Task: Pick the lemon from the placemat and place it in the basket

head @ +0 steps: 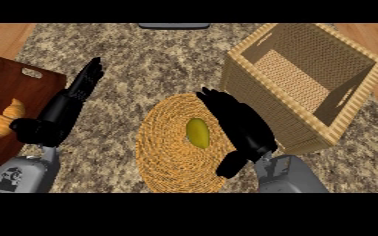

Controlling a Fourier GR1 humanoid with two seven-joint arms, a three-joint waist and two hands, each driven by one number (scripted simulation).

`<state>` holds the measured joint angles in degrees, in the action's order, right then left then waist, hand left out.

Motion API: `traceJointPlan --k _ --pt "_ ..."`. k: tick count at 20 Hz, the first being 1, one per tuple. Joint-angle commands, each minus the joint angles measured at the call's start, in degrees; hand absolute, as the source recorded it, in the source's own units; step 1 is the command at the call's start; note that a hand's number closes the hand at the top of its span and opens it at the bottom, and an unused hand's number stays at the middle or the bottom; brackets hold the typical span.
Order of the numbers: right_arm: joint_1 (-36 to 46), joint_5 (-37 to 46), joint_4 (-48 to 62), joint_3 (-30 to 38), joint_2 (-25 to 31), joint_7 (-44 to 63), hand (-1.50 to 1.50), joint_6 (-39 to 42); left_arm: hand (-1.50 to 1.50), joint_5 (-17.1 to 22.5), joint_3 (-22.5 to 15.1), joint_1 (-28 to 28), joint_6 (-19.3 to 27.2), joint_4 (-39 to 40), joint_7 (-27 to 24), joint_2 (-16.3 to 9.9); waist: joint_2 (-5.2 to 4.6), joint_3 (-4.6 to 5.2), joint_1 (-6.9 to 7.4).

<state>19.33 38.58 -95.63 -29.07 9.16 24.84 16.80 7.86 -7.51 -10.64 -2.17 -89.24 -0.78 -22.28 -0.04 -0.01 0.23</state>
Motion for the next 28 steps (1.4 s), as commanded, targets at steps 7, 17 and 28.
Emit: traceJointPlan --k 7,17,28 --pt "1.4 4.2 7.4 4.6 -3.9 -9.9 -1.50 -1.6 0.00 -4.7 1.9 0.4 -0.5 -3.7 3.6 4.5 0.05 0.00 -0.06" --pt "-0.7 9.2 8.5 1.2 -9.1 -7.3 -1.50 -2.5 0.00 -8.8 3.6 1.3 -2.5 -2.3 2.5 9.0 0.05 0.01 -0.07" --pt "-0.3 10.8 8.8 -3.9 -9.2 -2.1 -1.50 -2.3 0.00 -9.2 7.0 2.5 -7.4 -2.0 1.0 9.1 0.06 0.01 -0.07"
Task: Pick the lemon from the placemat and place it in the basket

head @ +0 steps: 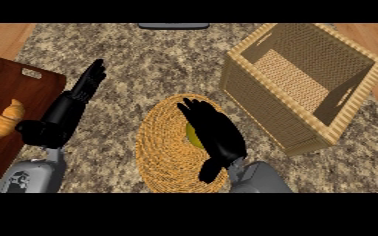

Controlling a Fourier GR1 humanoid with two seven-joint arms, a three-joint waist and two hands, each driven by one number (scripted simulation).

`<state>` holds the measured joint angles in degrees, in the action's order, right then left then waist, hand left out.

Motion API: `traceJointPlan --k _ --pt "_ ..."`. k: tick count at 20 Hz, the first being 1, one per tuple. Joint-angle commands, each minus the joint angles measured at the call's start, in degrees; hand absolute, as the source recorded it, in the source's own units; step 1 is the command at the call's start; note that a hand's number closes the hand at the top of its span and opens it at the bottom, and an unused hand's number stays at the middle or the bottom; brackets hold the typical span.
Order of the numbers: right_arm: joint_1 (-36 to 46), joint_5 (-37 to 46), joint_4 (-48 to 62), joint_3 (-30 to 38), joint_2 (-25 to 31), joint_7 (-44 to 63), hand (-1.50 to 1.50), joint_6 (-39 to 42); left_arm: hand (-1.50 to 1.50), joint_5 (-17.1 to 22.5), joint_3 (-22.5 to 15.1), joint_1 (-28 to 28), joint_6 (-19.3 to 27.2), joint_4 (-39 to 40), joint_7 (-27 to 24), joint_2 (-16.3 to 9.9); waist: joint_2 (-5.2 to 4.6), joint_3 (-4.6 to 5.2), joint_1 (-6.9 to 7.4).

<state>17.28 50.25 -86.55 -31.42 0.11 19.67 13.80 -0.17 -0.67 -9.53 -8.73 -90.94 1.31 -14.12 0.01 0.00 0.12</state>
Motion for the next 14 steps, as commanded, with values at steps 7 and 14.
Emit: traceJointPlan --k 7,14 --pt "2.7 0.9 8.8 -0.7 -0.1 -0.6 -1.50 -3.5 0.00 -2.2 3.6 -2.6 -1.6 5.8 -3.9 0.7 -0.04 0.01 -0.07" --pt "3.5 1.4 16.4 -1.1 -0.1 -1.4 -1.50 -7.4 0.00 -3.4 0.8 5.4 -2.2 -1.4 -3.8 2.9 -0.02 0.00 0.32"
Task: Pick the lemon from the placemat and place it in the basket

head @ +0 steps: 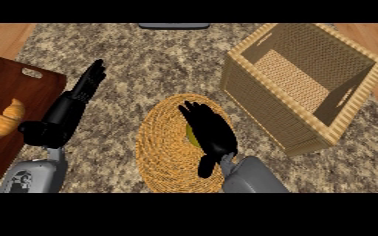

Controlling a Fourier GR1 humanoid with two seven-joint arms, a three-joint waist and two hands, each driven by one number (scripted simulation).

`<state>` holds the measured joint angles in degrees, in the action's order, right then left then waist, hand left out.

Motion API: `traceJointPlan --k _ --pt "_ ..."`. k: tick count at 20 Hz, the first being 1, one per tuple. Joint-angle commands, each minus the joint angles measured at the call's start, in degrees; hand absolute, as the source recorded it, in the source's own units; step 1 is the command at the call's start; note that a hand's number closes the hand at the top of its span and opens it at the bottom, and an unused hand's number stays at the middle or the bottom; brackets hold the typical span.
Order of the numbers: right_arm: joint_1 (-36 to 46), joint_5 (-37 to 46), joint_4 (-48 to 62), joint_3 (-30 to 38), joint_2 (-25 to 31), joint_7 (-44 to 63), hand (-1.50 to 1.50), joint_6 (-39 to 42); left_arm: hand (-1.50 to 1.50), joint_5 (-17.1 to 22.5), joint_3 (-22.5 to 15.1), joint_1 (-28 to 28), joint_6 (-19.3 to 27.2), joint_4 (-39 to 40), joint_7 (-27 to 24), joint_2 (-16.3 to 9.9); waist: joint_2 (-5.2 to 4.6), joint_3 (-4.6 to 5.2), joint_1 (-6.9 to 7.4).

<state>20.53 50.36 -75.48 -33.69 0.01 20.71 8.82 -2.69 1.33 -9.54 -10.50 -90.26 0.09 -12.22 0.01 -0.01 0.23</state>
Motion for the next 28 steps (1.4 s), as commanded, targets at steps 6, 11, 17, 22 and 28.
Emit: traceJointPlan --k 6,11,17,22,28 --pt "-2.5 0.0 2.1 -0.4 0.0 -2.9 -1.50 1.5 0.00 -0.4 1.3 0.4 -1.1 2.1 -1.9 1.3 0.02 0.01 -0.26" --pt "1.9 -2.1 10.8 -1.6 0.0 -5.8 1.50 0.9 0.00 -0.6 2.0 -1.0 -1.5 1.1 -0.4 0.8 -0.03 0.01 -0.11" --pt "2.6 -1.0 11.3 -4.3 0.0 -5.3 1.50 -1.9 0.00 0.8 2.2 2.2 -3.6 -4.7 2.2 0.7 0.01 0.00 0.01" --pt "7.4 -1.5 14.5 -9.1 0.0 4.0 1.50 -7.2 0.00 -1.6 0.7 0.3 -2.0 -0.5 0.0 2.2 -0.18 0.00 0.62" --pt "8.8 -1.2 14.7 1.7 0.0 33.4 1.50 -16.1 0.00 -1.6 0.6 -0.2 -1.7 -1.3 0.6 2.2 -0.22 0.09 1.27"
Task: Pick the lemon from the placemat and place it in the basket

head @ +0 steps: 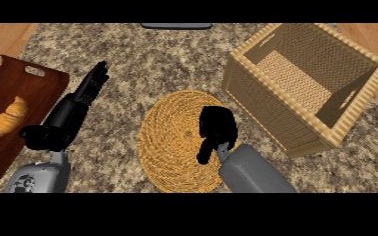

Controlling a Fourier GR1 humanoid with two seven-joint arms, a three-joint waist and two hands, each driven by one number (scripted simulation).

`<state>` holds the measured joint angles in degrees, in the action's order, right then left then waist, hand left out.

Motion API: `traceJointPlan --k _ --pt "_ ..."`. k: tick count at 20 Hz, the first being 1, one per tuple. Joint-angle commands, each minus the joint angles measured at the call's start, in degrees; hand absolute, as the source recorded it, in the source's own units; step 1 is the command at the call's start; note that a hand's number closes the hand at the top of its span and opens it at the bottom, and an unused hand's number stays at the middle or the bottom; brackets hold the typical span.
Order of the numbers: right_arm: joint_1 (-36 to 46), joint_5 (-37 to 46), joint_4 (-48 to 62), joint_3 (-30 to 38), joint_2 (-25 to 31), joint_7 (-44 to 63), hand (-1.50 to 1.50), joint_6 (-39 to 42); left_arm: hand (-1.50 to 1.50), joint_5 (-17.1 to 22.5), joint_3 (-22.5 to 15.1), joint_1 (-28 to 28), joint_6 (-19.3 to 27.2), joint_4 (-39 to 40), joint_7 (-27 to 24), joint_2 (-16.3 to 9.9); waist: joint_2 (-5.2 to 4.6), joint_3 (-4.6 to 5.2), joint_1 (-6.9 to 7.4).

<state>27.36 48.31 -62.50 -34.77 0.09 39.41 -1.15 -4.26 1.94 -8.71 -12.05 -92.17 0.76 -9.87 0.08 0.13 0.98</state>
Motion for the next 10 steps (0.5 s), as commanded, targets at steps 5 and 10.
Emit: traceJointPlan --k 5,10 --pt "10.3 -0.8 2.7 -5.3 -0.1 31.9 1.50 -14.2 0.00 -0.7 -1.9 -3.3 -0.2 1.6 0.8 1.2 -0.58 -0.17 3.26" --pt "13.4 -3.7 -1.1 -5.9 -0.1 33.9 1.50 -25.6 0.00 0.1 -0.7 -5.8 -1.2 2.8 2.3 0.0 -0.59 -0.22 3.20"
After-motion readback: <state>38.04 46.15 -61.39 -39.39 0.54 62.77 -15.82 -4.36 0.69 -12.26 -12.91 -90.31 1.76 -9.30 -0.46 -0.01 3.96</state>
